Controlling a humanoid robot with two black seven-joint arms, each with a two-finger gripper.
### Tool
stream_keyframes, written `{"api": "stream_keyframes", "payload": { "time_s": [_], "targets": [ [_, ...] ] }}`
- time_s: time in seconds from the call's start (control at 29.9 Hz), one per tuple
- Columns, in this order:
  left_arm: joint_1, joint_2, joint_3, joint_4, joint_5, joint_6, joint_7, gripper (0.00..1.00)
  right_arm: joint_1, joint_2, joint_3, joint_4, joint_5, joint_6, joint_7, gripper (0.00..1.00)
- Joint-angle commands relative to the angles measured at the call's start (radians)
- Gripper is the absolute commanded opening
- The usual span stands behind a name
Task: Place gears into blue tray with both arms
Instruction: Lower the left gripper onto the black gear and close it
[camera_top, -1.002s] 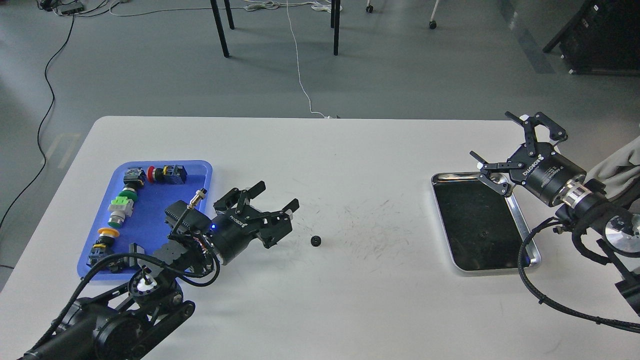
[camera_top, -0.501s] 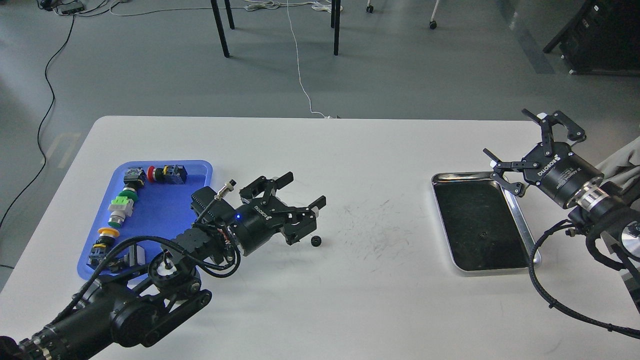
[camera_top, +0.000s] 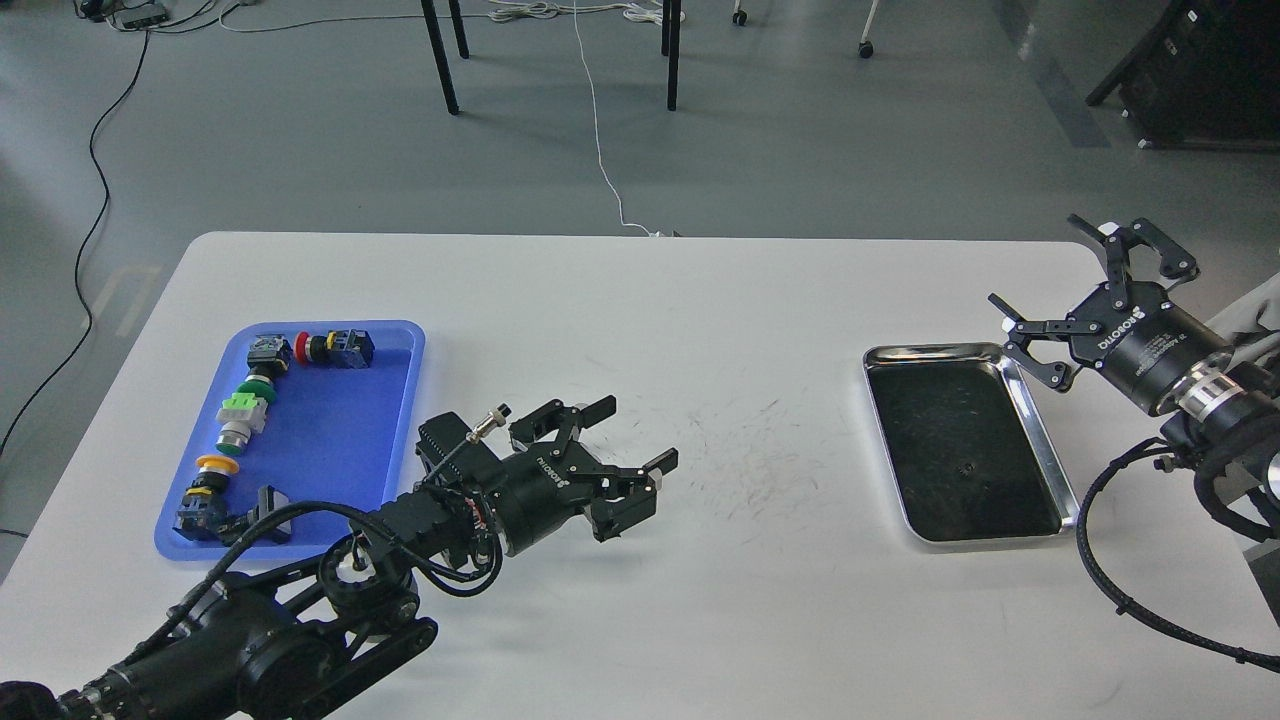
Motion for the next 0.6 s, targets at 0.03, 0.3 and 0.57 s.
{"api": "stream_keyframes", "payload": {
  "time_s": [0.03, 0.3, 0.57],
  "targets": [
    [-0.004, -0.014, 0.001, 0.049, 0.000, -0.001, 0.000, 0.97, -0.001, 0.001, 0.003, 0.002, 0.001, 0.000, 0.000, 0.97],
    [-0.007, -0.080, 0.053, 0.160, 0.000, -0.003, 0.000, 0.95, -0.002, 0.003, 0.006, 0.002, 0.001, 0.000, 0.000, 0.97],
    [-0.016, -0.108, 0.075, 0.201, 0.000, -0.003, 0.000, 0.89, -0.002, 0.003, 0.023, 0.002, 0.003, 0.000, 0.000, 0.97]
  ]
}}
